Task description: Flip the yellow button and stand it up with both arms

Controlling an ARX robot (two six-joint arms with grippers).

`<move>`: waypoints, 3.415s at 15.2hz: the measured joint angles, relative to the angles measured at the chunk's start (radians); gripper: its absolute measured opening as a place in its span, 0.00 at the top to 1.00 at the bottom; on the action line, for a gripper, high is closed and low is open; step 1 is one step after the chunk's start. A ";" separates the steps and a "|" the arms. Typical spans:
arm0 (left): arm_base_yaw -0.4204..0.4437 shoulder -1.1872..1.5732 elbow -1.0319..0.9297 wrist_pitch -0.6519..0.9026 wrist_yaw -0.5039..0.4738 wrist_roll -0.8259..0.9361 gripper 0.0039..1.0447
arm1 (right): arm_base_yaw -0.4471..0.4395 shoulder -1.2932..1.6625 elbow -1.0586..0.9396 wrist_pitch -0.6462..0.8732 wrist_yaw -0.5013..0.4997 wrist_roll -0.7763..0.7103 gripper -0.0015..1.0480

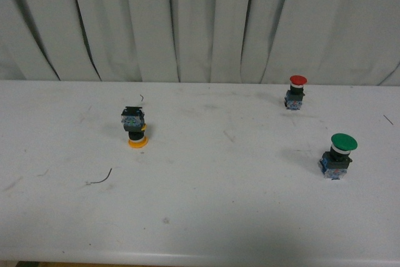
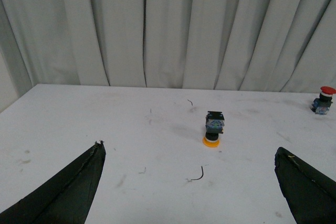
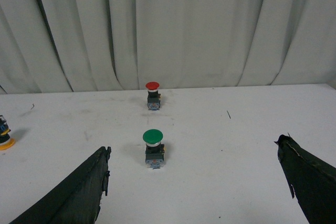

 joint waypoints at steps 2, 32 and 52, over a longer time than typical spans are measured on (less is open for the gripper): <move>0.000 0.000 0.000 0.000 0.000 0.000 0.06 | 0.000 0.000 0.000 0.000 0.000 0.000 0.06; -0.212 2.145 1.342 0.116 -0.050 0.014 0.06 | 0.000 0.000 0.000 0.000 0.000 0.000 0.06; -0.185 2.229 1.321 0.183 -0.006 -0.040 0.63 | 0.000 0.000 0.000 0.000 0.000 0.000 0.06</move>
